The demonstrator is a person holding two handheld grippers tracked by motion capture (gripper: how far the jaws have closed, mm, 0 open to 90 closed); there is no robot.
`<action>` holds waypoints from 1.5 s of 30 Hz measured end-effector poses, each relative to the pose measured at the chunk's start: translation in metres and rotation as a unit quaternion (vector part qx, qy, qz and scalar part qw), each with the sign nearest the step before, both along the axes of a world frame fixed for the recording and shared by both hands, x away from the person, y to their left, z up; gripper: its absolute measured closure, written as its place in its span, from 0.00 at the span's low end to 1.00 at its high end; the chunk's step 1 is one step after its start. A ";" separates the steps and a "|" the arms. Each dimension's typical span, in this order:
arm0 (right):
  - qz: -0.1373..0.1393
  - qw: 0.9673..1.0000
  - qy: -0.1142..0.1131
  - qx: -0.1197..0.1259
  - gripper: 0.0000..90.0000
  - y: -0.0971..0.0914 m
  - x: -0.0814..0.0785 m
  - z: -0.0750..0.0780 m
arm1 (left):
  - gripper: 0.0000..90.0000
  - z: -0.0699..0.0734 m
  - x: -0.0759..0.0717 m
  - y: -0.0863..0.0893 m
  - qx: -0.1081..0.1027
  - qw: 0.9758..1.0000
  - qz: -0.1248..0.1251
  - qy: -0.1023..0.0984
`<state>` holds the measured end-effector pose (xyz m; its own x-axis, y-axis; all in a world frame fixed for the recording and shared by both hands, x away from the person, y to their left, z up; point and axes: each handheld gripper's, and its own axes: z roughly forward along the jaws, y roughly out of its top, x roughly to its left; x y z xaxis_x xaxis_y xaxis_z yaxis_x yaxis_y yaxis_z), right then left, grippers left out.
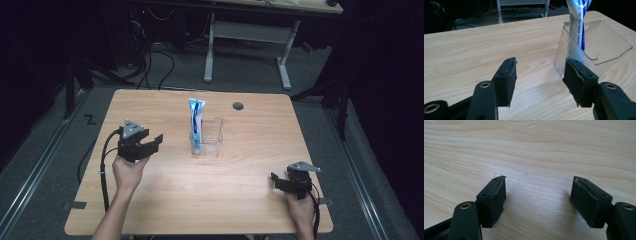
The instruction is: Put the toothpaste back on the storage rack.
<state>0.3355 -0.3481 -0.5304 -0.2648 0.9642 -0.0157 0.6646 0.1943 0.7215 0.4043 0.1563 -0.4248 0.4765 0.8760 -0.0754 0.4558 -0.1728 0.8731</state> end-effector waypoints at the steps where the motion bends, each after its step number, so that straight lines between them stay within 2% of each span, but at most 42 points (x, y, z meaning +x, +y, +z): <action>1: 0.001 1.000 0.000 -0.001 0.31 0.000 0.000 0.000 | 0.49 0.000 -0.002 0.000 -0.002 1.000 -0.001 0.003; 4: 0.000 1.000 0.000 0.000 0.31 0.000 0.000 0.000 | 0.49 0.000 -0.002 0.001 0.000 1.000 -0.001 -0.001; 14: 0.001 1.000 0.000 -0.001 0.31 0.000 0.000 0.000 | 0.49 -0.004 -0.006 0.006 0.004 1.000 0.004 0.006; 35: 0.001 1.000 0.000 -0.001 0.31 0.000 0.000 0.000 | 0.49 -0.016 -0.017 0.017 0.000 1.000 0.015 0.013; 45: 0.001 1.000 0.000 -0.001 0.31 0.000 0.000 0.000 | 0.48 -0.025 -0.022 0.026 -0.009 0.999 0.026 0.021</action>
